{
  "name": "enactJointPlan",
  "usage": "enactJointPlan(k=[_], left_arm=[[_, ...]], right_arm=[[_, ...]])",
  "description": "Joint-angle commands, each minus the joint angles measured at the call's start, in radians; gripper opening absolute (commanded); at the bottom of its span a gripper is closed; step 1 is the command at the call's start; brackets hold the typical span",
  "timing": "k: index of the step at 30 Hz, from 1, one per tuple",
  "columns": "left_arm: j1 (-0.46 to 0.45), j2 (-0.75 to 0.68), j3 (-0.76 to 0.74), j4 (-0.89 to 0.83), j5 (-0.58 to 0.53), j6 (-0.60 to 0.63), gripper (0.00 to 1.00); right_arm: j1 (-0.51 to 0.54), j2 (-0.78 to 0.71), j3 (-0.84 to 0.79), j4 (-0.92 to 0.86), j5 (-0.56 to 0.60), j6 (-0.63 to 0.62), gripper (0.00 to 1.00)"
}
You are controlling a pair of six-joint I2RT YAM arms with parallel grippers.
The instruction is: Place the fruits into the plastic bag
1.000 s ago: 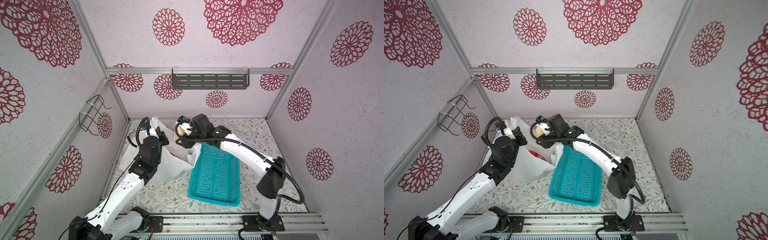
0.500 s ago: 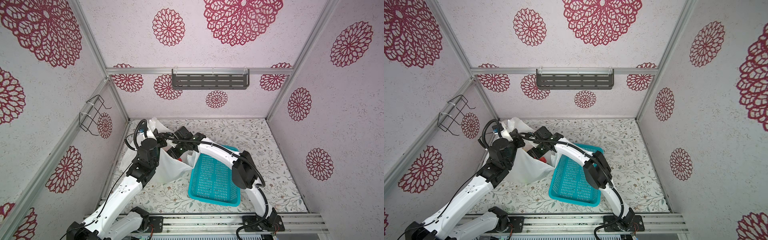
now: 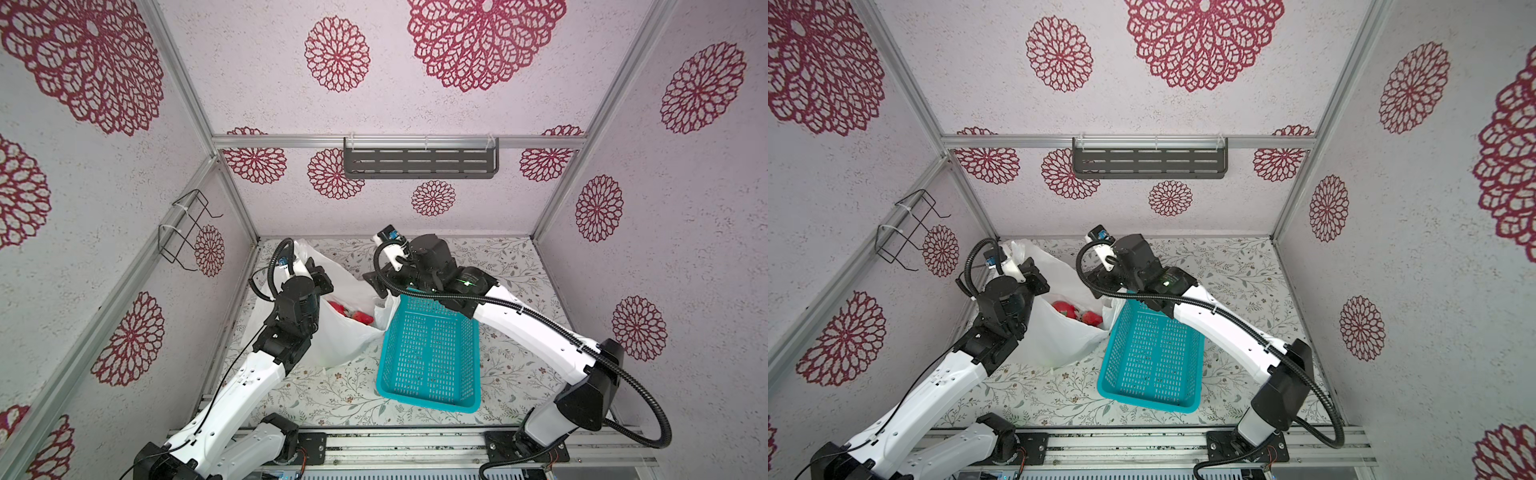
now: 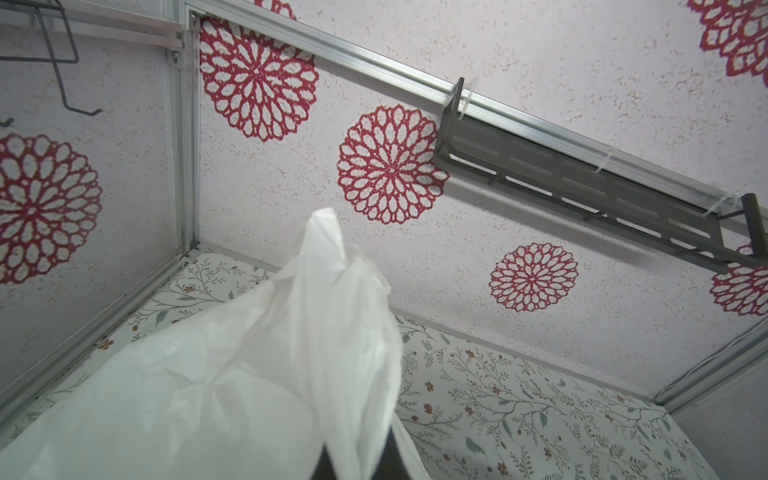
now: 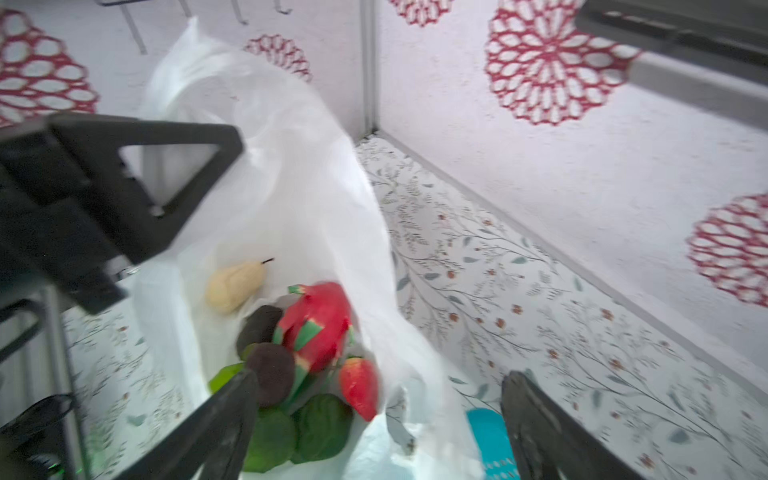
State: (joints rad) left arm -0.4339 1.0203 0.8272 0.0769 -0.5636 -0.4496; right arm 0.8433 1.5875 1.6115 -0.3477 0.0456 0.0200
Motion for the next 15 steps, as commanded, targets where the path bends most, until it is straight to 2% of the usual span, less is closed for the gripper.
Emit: enactJointPlan(k=[1, 5, 8, 11, 13, 15], left_arm=[[0.0, 0.014, 0.005, 0.019, -0.011, 0.007, 0.0], [-0.001, 0.031, 0.014, 0.026, -0.005, 0.006, 0.0], [0.0, 0.036, 0.022, 0.026, 0.004, 0.0, 0.0], [-0.001, 0.028, 0.022, 0.025, 0.006, -0.001, 0.0], [-0.001, 0.019, 0.021, 0.019, 0.001, 0.003, 0.0], [-0.002, 0.01, 0.018, 0.011, -0.005, 0.005, 0.0]], right_arm=[[-0.034, 0.017, -0.06, -0.076, 0.093, 0.056, 0.92], [-0.041, 0.031, -0.136, 0.001, 0.003, 0.098, 0.92], [-0.044, 0.087, -0.134, 0.035, -0.052, 0.116, 0.91], [-0.049, 0.157, -0.108, 0.036, -0.097, 0.13, 0.83], [-0.052, 0.192, -0.095, 0.045, -0.142, 0.143, 0.74], [-0.052, 0.211, -0.086, 0.055, -0.196, 0.158, 0.6]])
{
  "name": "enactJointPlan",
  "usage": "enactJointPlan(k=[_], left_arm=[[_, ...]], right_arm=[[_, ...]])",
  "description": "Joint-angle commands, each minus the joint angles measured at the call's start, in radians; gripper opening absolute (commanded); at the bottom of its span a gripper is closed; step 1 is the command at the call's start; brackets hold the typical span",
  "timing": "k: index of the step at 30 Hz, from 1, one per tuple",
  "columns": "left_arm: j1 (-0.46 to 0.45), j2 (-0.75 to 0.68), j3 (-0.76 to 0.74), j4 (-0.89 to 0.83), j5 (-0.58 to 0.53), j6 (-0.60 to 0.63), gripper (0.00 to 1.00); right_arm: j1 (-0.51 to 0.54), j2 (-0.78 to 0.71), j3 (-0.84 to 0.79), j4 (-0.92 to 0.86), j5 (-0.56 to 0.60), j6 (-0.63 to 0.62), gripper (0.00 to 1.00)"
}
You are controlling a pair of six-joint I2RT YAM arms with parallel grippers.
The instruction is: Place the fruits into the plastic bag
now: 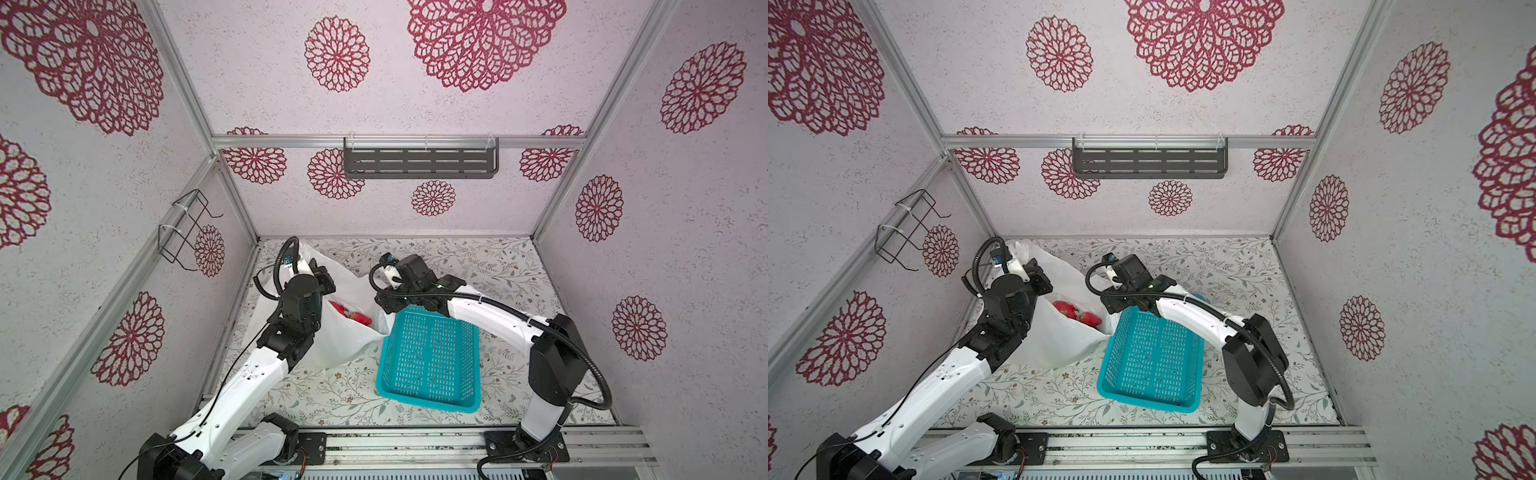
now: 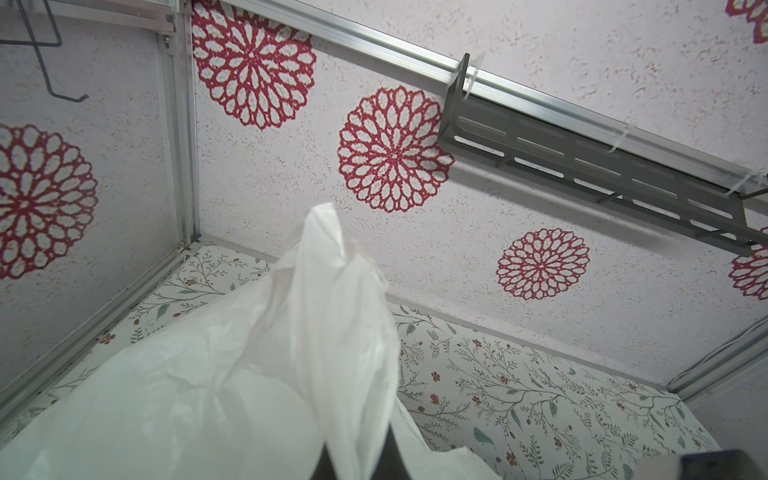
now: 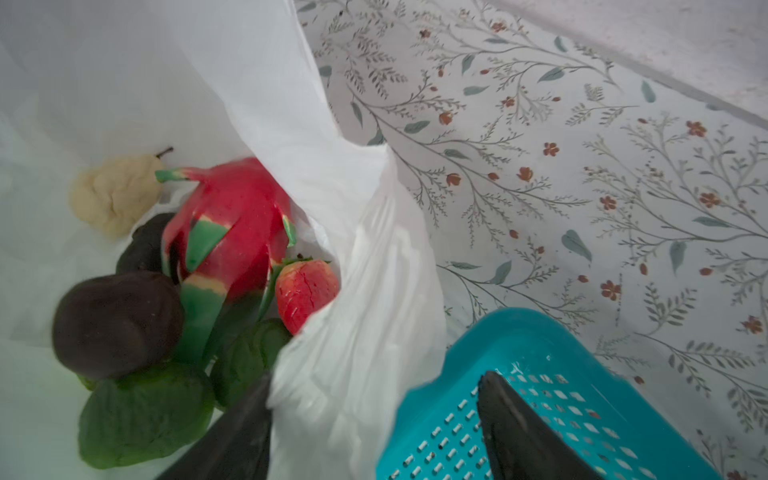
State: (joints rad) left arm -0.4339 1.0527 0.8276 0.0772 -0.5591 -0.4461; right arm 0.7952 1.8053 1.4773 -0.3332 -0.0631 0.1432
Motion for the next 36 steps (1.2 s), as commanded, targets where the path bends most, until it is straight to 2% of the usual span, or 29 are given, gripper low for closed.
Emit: enactJointPlan(k=[1, 6, 7, 12, 21, 26, 32, 36], left_arm=[[-0.001, -0.029, 0.013, 0.008, -0.014, 0.001, 0.0], [-0.001, -0.049, -0.002, 0.003, -0.024, -0.004, 0.0], [-0.001, -0.049, -0.004, 0.002, -0.027, -0.003, 0.0], [-0.001, -0.047, -0.003, 0.003, -0.034, 0.007, 0.0], [0.0, -0.037, 0.022, -0.01, -0.074, -0.005, 0.0], [0.001, -0.039, 0.04, -0.01, -0.068, -0.003, 0.0], [0.001, -0.011, 0.057, -0.01, -0.014, 0.008, 0.0], [-0.003, 0.03, 0.073, -0.005, 0.104, 0.003, 0.0]], right_arm=[[-0.004, -0.003, 0.05, 0.047, -0.113, 0.042, 0.51], [-0.004, -0.021, 0.051, 0.077, -0.17, 0.061, 0.02], [-0.004, -0.03, 0.05, 0.082, -0.17, 0.061, 0.0], [-0.008, -0.073, 0.108, 0.111, -0.182, 0.033, 0.0], [-0.016, -0.019, 0.481, 0.111, -0.155, -0.108, 0.0], [-0.031, 0.052, 0.668, 0.047, -0.135, -0.171, 0.0], [-0.074, 0.086, 0.68, 0.037, -0.136, -0.185, 0.0], [-0.103, 0.094, 0.635, 0.014, -0.118, -0.166, 0.0]])
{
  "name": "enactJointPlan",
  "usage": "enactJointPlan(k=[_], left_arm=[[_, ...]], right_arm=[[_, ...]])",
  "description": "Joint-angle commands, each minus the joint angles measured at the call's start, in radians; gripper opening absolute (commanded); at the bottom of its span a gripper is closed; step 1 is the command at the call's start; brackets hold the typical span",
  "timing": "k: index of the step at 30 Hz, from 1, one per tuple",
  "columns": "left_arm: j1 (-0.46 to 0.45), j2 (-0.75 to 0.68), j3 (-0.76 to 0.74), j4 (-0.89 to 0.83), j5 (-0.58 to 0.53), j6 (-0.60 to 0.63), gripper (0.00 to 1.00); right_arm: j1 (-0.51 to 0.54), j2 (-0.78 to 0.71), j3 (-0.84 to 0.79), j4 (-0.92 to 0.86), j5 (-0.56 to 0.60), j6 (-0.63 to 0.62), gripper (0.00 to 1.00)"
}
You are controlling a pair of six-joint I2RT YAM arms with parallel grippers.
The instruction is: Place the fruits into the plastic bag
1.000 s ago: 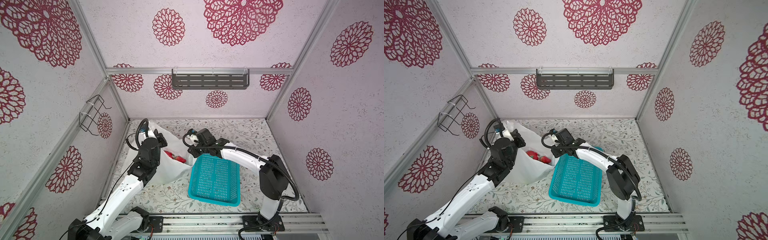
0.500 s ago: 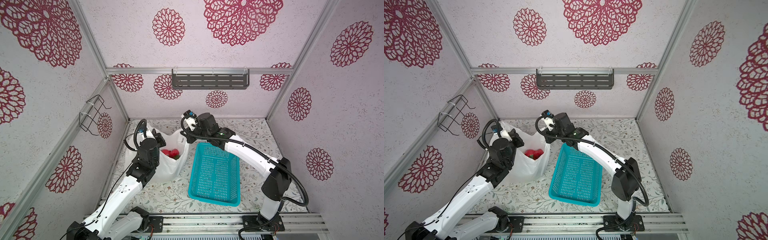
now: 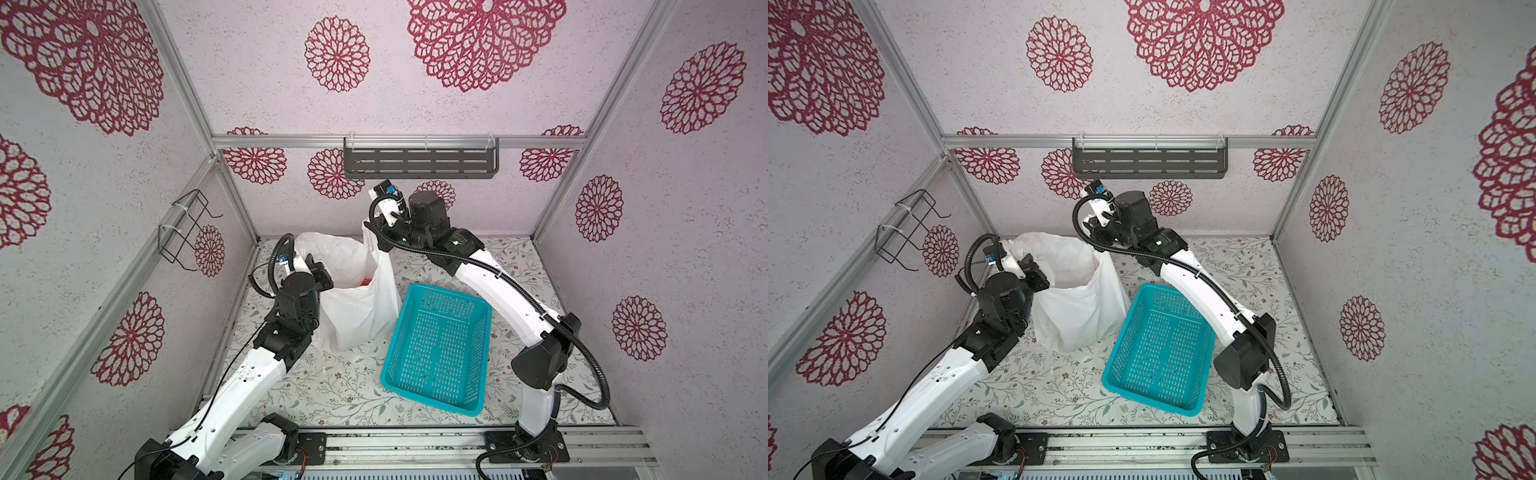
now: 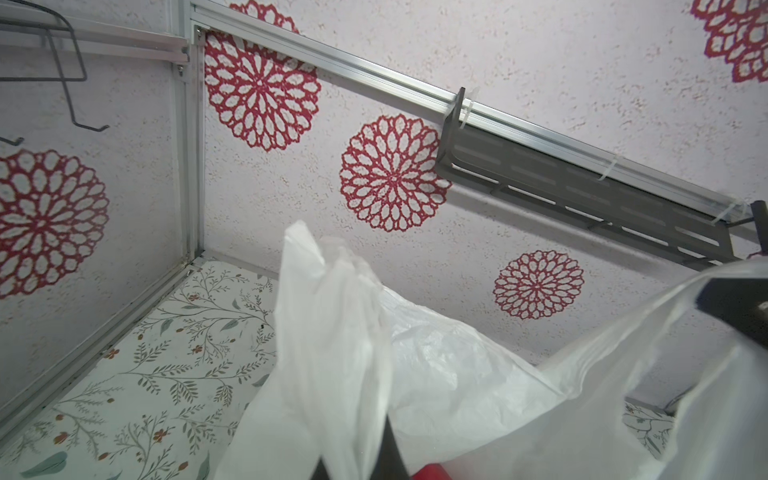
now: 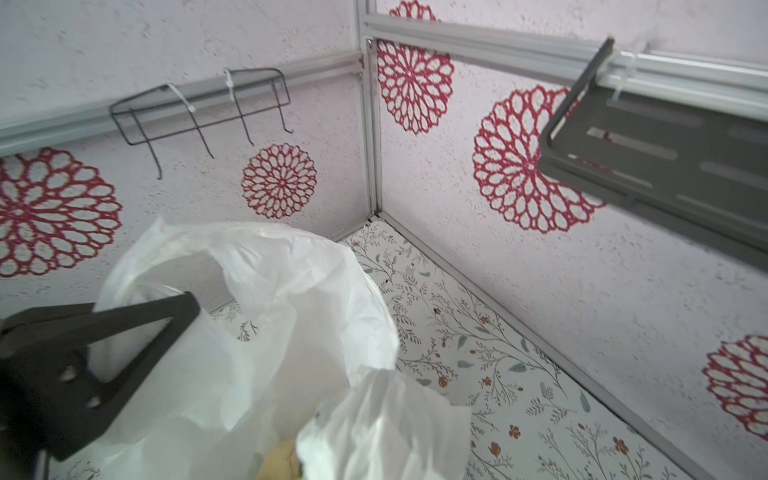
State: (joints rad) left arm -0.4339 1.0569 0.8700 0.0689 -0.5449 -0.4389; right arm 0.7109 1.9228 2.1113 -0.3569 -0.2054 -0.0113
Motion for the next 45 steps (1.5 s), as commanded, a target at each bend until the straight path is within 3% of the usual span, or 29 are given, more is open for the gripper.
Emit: enactJointPlan(k=[1, 8, 9, 11, 12, 13, 14, 15, 21, 28, 32, 35, 37, 38, 40, 43, 45], left_arm=[[-0.005, 0.037, 0.033, 0.009, 0.119, -0.008, 0.0], [-0.018, 0.142, 0.057, 0.093, 0.349, -0.074, 0.0], [-0.025, 0.166, 0.066, 0.103, 0.37, -0.091, 0.0], [-0.042, 0.215, 0.082, 0.126, 0.395, -0.12, 0.0], [-0.048, 0.24, 0.091, 0.137, 0.401, -0.14, 0.07], [-0.052, 0.259, 0.099, 0.154, 0.416, -0.154, 0.34], [-0.053, 0.273, 0.105, 0.171, 0.434, -0.155, 0.72], [-0.057, 0.284, 0.116, 0.181, 0.446, -0.153, 0.98], [-0.071, 0.264, 0.199, 0.078, 0.416, -0.059, 0.98], [-0.081, 0.115, 0.199, -0.057, 0.239, 0.003, 0.97], [-0.08, -0.002, 0.145, -0.11, -0.027, 0.089, 0.97], [-0.045, -0.095, 0.078, -0.127, -0.241, 0.104, 0.97], [0.024, -0.157, 0.028, -0.158, -0.313, 0.051, 0.97], [0.075, -0.19, 0.007, -0.193, -0.292, 0.012, 0.98], [0.156, -0.238, -0.032, -0.234, -0.25, -0.023, 0.97], [0.248, -0.284, -0.075, -0.277, -0.147, -0.057, 0.98], [0.279, -0.28, -0.089, -0.294, -0.051, -0.077, 0.97]], right_arm=[[-0.028, -0.028, -0.022, 0.04, 0.027, 0.001, 0.0], [-0.095, -0.099, -0.275, 0.13, -0.005, 0.176, 0.0], [-0.098, -0.118, -0.32, 0.151, -0.014, 0.195, 0.05], [-0.107, -0.158, -0.397, 0.184, -0.04, 0.218, 0.31], [-0.111, -0.18, -0.439, 0.204, -0.052, 0.228, 0.43], [-0.115, -0.214, -0.484, 0.225, -0.047, 0.238, 0.52], [-0.119, -0.244, -0.526, 0.24, -0.034, 0.248, 0.58], [-0.125, -0.281, -0.573, 0.261, -0.023, 0.254, 0.62], [-0.163, -0.511, -0.823, 0.337, 0.032, 0.273, 0.74], [-0.184, -0.753, -1.058, 0.371, 0.173, 0.3, 0.77], [-0.206, -0.884, -1.178, 0.409, 0.389, 0.308, 0.78], [-0.218, -0.983, -1.285, 0.453, 0.704, 0.311, 0.84], [-0.228, -1.04, -1.366, 0.49, 0.948, 0.309, 0.93], [-0.239, -1.067, -1.417, 0.527, 1.036, 0.294, 0.98], [-0.268, -1.115, -1.5, 0.577, 1.099, 0.256, 0.98], [-0.304, -1.152, -1.601, 0.596, 1.139, 0.253, 0.98], [-0.322, -1.153, -1.629, 0.533, 1.13, 0.318, 0.98]])
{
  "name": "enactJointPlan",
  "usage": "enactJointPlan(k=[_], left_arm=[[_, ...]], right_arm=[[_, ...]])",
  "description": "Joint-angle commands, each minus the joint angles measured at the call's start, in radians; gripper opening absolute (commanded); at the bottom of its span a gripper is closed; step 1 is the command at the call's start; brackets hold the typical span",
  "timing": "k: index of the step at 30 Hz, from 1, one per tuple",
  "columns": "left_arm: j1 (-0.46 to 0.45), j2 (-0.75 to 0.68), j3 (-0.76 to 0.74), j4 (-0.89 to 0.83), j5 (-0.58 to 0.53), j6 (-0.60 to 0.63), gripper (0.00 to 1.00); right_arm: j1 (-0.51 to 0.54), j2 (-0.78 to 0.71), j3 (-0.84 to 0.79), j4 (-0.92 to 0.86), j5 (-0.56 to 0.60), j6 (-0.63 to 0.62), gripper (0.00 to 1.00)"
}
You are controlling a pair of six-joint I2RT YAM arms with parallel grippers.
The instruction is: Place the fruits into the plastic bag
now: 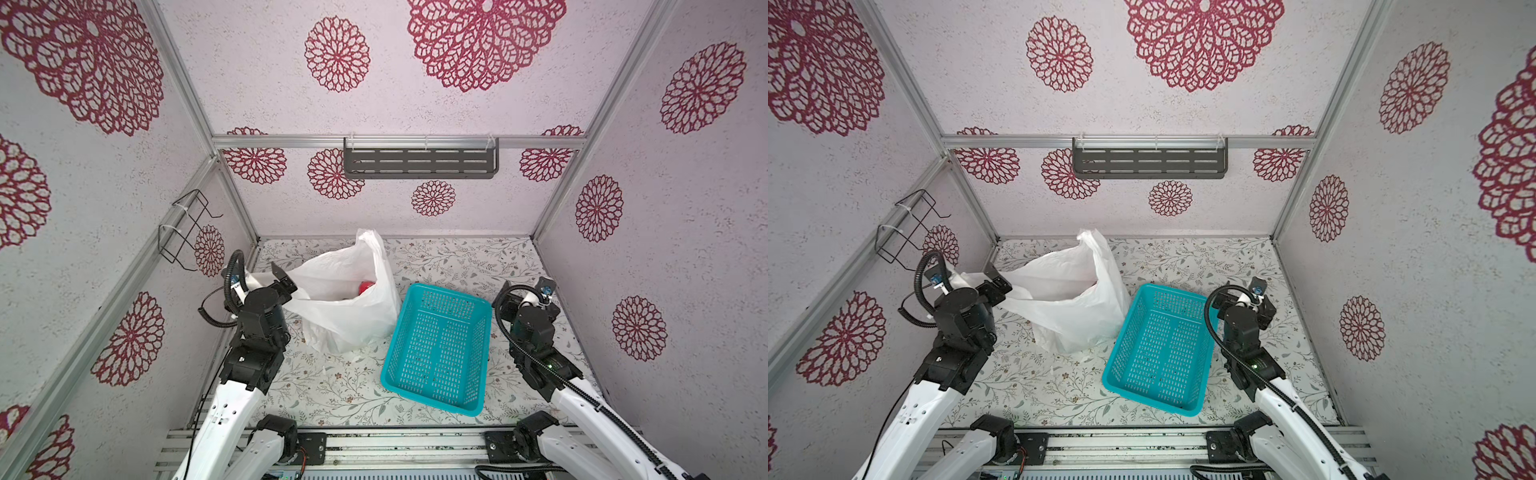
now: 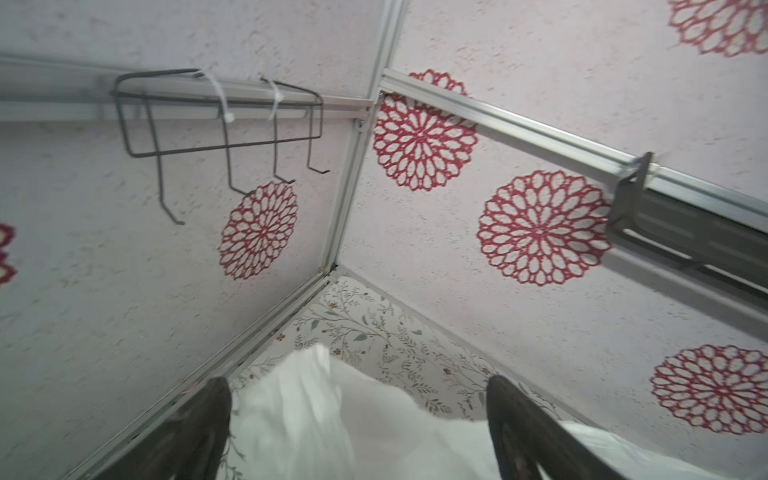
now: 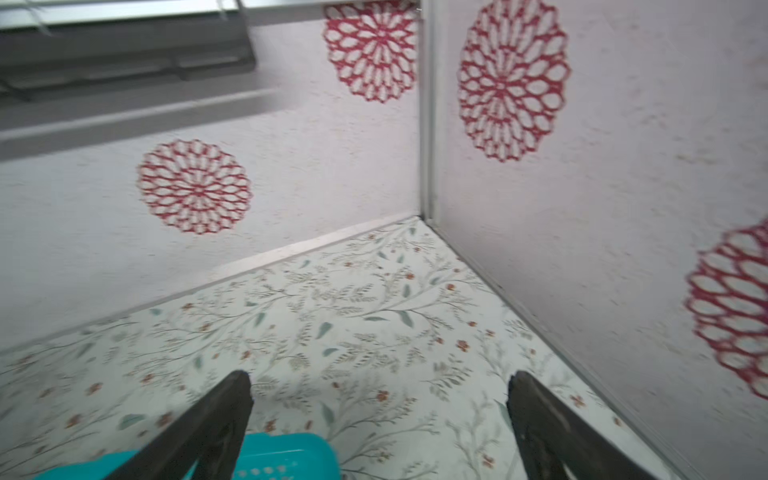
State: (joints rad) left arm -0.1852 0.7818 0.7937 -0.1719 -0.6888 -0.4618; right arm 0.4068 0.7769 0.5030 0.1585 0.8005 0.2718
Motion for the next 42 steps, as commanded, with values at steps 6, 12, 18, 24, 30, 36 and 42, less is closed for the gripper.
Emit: enactJointPlan(k=[6, 12, 18, 24, 30, 36, 42], left_arm=[[0.02, 0.114, -0.001, -0.093, 0.285, -0.11, 0.97], [0.018, 0.138, -0.038, -0.114, 0.265, -0.173, 0.98], [0.018, 0.066, -0.149, -0.025, 0.372, -0.093, 0.97], [0.018, -0.021, -0.303, 0.087, 0.261, -0.038, 0.97], [0.055, 0.003, -0.337, 0.127, 0.077, 0.061, 0.97], [0.092, 0.208, -0.284, 0.149, -0.01, 0.09, 0.97], [0.1, 0.364, -0.333, 0.423, 0.027, 0.181, 0.97]], right_arm=[[-0.027, 0.035, -0.029, -0.031, 0.031, 0.136, 0.99], [-0.046, 0.104, -0.014, -0.04, 0.079, 0.098, 0.99], [-0.072, 0.182, -0.052, -0.01, 0.082, 0.077, 0.99], [-0.091, 0.263, -0.096, 0.097, 0.078, 0.045, 0.99], [-0.123, 0.398, -0.119, 0.314, 0.175, -0.077, 0.99], [-0.135, 0.595, -0.205, 0.769, 0.142, -0.258, 0.97], [-0.155, 0.773, -0.189, 1.045, -0.082, -0.401, 0.99]])
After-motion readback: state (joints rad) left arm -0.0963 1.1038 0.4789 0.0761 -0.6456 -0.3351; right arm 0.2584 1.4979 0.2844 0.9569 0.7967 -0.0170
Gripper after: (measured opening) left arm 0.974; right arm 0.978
